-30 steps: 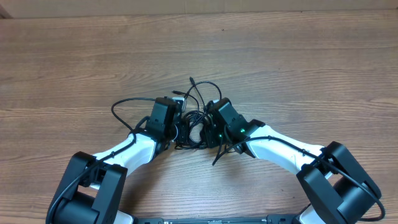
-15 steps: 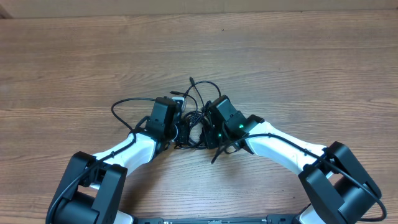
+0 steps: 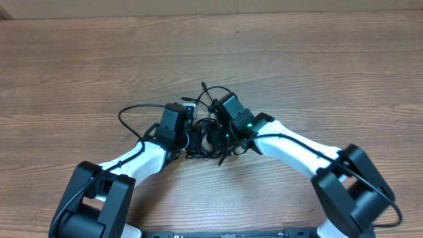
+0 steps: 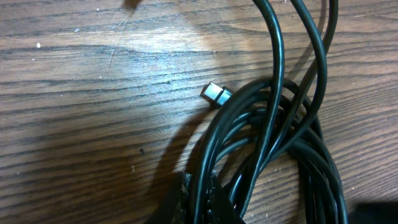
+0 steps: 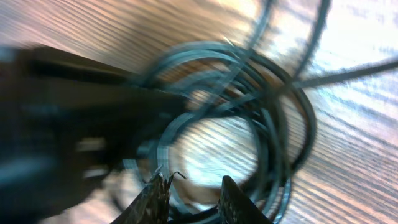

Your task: Untangle cables

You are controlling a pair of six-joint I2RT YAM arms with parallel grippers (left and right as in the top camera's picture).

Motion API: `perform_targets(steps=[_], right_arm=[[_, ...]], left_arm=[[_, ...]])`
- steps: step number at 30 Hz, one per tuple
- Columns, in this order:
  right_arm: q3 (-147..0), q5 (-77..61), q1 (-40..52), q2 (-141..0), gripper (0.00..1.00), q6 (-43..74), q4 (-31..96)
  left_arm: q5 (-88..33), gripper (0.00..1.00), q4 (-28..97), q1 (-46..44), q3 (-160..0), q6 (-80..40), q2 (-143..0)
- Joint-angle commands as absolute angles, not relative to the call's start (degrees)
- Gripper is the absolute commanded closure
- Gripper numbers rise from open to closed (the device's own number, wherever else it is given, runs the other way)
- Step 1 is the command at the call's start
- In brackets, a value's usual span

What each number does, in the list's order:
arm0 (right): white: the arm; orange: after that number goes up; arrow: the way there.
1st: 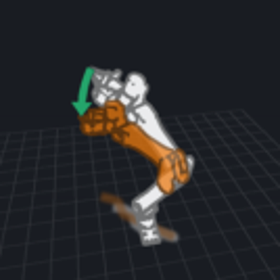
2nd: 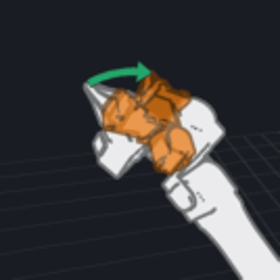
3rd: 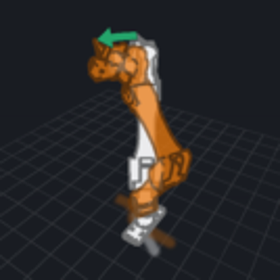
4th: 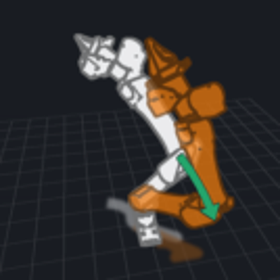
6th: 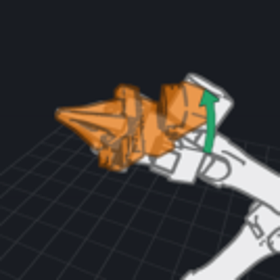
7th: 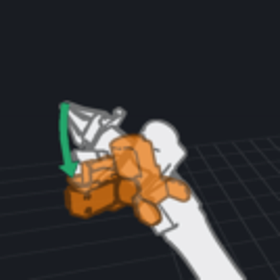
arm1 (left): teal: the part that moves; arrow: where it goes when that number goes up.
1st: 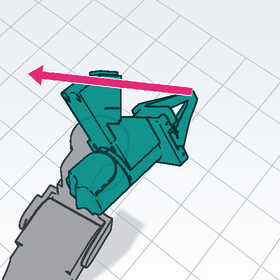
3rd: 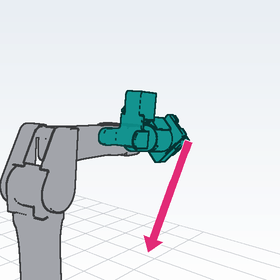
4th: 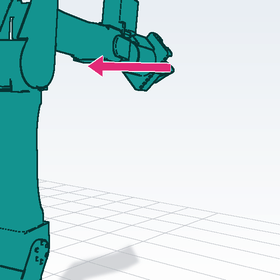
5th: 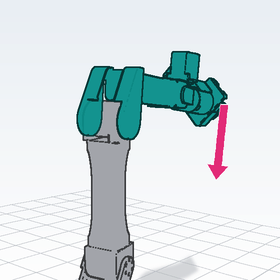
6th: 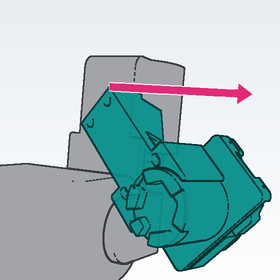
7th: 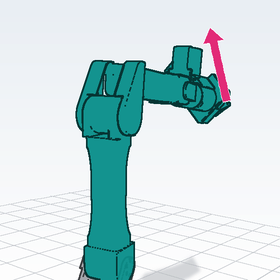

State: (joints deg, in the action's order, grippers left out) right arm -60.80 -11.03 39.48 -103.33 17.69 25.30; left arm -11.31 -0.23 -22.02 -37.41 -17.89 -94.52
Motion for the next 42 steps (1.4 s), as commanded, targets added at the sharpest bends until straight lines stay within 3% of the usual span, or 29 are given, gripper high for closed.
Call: perform_targets(steps=[1, 14, 34, 38, 42], right_arm=[[-61.19, -2.59, 39.77, -106.34, 0.74, 16.36, 26.00], [-62.00, 10.50, 39.77, -106.43, 0.73, 16.27, 27.11], [-61.67, 10.39, 39.77, -106.52, 0.67, 4.40, 21.61], [-60.05, 2.15, 39.79, -106.54, 0.67, 4.40, 22.72], [-60.05, 5.43, 39.64, -106.54, 0.74, 4.78, 23.90]], left_arm=[[-10.11, 0.95, 1.69, -22.15, -35.75, -18.46, -97.06], [-10.11, 0.94, 1.72, -22.15, -35.75, -18.46, -97.08], [-10.09, 0.93, 1.65, -22.15, -35.75, -18.46, -97.08], [-10.11, 0.94, 1.67, -22.15, -35.75, -18.46, -97.08], [-10.11, 0.93, 1.65, -22.15, -35.75, -18.46, -97.08]])
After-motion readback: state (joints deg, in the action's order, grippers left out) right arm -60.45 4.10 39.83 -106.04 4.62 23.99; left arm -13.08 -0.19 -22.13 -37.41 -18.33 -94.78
